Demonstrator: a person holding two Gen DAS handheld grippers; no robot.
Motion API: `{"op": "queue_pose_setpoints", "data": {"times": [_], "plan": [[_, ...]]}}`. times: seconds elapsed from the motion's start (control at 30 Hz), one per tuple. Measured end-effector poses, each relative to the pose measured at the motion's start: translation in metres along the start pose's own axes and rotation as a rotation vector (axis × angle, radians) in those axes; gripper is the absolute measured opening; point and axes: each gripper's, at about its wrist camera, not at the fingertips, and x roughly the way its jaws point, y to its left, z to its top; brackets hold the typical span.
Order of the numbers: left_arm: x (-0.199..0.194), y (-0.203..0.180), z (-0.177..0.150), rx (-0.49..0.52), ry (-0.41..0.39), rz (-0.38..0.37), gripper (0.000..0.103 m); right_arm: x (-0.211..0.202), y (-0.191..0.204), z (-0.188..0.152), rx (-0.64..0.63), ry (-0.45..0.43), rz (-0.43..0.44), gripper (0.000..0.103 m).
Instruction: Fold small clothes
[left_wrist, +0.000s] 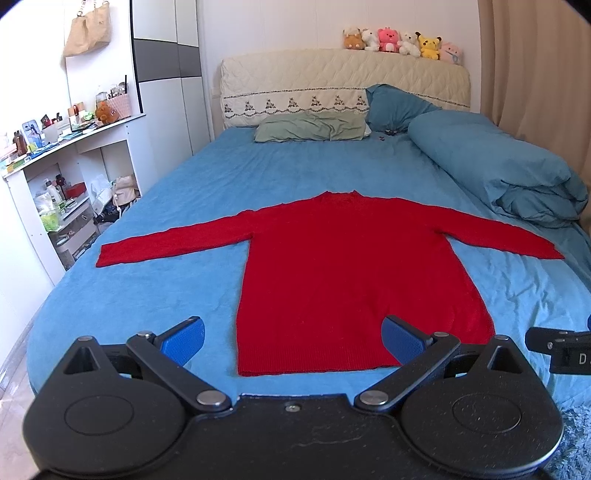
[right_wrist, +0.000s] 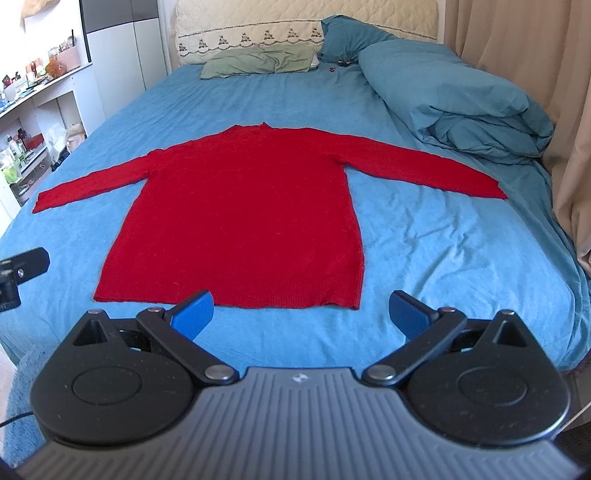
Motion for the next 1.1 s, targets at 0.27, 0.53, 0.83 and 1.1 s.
{"op": "queue_pose_setpoints", "data": {"times": [0.27,0.53,0.83,1.1], "plan": [[0.02,-0.006,0.022,0.001,0.005,-0.01,0.103,0.015,-0.014,0.026,0.054,-0.028,-0.011,0.103],[0.091,-0.032,0.085,-0.001,0.002,-0.083,0.103,0.071,-0.076,0.083,0.159,-0.083,-0.138,0.103],[0.225,-0.101,0.159,0.043,0.003,-0.176,0.103,0.195,-0.191,0.137,0.332,-0.14,-0.325,0.103],[0.352,-0.178,0.202,0.092,0.034,-0.275,0.103,0.308,-0.283,0.158,0.489,-0.147,-0.438,0.103]]}}
